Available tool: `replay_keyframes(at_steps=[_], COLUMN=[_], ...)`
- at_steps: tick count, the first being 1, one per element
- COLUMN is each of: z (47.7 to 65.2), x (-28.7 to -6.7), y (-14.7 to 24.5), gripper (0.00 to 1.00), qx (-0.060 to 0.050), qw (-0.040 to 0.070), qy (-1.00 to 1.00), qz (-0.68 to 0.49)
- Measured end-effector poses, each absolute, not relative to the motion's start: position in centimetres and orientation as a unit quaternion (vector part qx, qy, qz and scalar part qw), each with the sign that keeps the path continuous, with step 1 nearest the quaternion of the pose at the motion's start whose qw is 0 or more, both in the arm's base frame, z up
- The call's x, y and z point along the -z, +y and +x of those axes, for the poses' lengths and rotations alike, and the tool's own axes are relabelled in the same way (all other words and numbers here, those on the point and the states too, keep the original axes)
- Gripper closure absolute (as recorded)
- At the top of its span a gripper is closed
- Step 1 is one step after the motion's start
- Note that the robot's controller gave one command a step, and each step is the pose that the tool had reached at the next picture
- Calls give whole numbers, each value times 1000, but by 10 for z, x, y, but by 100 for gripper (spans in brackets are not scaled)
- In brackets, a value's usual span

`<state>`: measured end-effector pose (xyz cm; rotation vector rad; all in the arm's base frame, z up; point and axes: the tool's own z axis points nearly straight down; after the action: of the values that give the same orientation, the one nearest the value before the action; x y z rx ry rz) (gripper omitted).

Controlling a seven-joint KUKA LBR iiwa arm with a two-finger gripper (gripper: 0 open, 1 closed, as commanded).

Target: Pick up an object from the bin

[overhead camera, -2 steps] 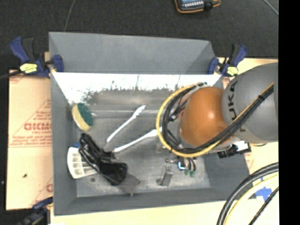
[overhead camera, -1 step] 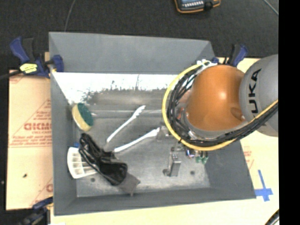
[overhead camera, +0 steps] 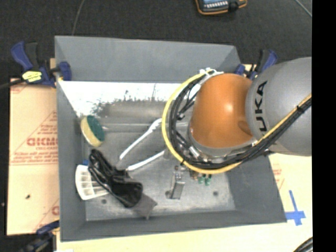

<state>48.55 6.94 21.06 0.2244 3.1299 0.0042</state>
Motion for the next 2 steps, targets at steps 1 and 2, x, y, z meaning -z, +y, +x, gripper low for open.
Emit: replay_keyframes(at_steps=[1, 2], z=[528, 507], x=[-199, -229], y=[73, 64], gripper=[0, 0], qx=[0, -1], qw=[9, 6], qy=[1000, 998], qz=[8, 70])
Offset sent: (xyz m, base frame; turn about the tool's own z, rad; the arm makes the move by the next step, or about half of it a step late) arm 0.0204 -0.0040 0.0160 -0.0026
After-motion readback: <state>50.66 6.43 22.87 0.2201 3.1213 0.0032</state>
